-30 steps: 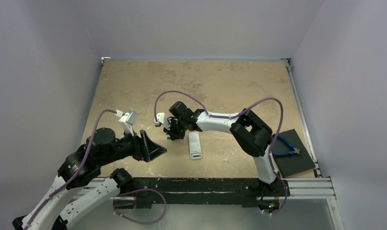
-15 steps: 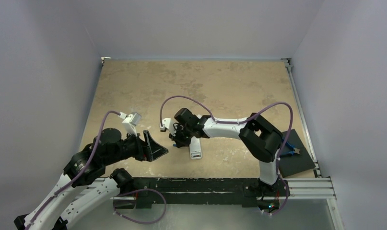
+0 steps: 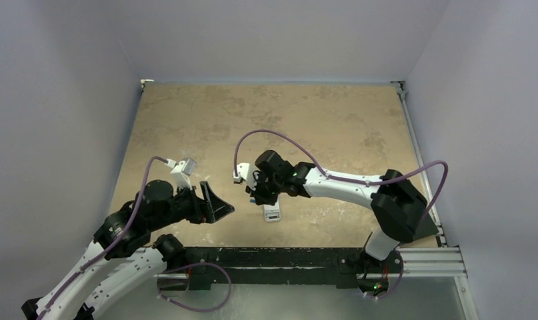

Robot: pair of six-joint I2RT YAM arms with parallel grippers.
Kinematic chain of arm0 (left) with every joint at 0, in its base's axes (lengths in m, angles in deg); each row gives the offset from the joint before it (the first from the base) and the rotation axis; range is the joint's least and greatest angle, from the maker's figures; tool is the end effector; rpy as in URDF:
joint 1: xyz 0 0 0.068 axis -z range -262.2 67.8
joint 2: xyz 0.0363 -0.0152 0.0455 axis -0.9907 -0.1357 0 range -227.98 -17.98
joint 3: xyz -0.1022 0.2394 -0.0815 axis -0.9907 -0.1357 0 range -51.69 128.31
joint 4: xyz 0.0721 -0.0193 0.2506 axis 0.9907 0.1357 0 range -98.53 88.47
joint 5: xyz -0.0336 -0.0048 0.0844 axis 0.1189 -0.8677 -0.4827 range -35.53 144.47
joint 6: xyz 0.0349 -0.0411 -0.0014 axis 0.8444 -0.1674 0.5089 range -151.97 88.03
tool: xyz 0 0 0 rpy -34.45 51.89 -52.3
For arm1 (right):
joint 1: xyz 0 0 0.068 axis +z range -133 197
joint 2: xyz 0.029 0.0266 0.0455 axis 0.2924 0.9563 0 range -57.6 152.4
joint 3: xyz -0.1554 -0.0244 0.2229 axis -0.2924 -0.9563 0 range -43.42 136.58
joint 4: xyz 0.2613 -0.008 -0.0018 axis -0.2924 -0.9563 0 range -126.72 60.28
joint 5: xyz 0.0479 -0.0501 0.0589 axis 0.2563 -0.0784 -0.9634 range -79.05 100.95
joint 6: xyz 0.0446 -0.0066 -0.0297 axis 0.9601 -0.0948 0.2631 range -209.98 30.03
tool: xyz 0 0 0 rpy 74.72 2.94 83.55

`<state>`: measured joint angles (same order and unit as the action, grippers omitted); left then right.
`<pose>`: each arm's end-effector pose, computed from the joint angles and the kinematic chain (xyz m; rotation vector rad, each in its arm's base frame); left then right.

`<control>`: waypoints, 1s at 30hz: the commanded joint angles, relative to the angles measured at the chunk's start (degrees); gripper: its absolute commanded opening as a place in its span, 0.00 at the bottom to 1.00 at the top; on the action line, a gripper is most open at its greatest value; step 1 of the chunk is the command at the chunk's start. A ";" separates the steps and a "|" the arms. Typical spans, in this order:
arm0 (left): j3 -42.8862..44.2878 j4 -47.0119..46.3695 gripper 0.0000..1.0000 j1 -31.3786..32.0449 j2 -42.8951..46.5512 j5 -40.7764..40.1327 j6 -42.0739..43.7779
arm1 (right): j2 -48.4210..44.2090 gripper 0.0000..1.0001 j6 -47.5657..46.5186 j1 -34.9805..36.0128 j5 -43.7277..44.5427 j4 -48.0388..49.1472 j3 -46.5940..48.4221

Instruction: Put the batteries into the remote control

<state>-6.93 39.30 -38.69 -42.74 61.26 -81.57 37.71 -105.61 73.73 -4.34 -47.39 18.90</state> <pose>0.0601 -0.0628 0.3132 -0.0393 2.2507 -1.0764 0.1849 0.2988 0.2095 -1.5834 1.9602 0.6325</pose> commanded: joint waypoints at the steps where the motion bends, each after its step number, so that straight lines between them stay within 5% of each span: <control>1: -1.83 -2.09 0.75 0.01 0.32 -1.51 -2.08 | -4.65 0.00 -0.59 0.31 3.78 -4.40 -1.15; 19: -7.97 -11.81 0.75 0.04 -5.02 -0.20 -2.75 | -10.99 0.00 -3.61 1.06 12.70 -17.35 -1.99; 30: -8.67 -7.36 0.72 0.01 -5.22 -8.53 -4.00 | -9.26 0.00 -3.17 2.48 11.42 -16.77 -4.52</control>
<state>-15.07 31.30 -38.69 -48.02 56.98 -84.22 28.48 -108.46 75.55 7.38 -64.55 14.66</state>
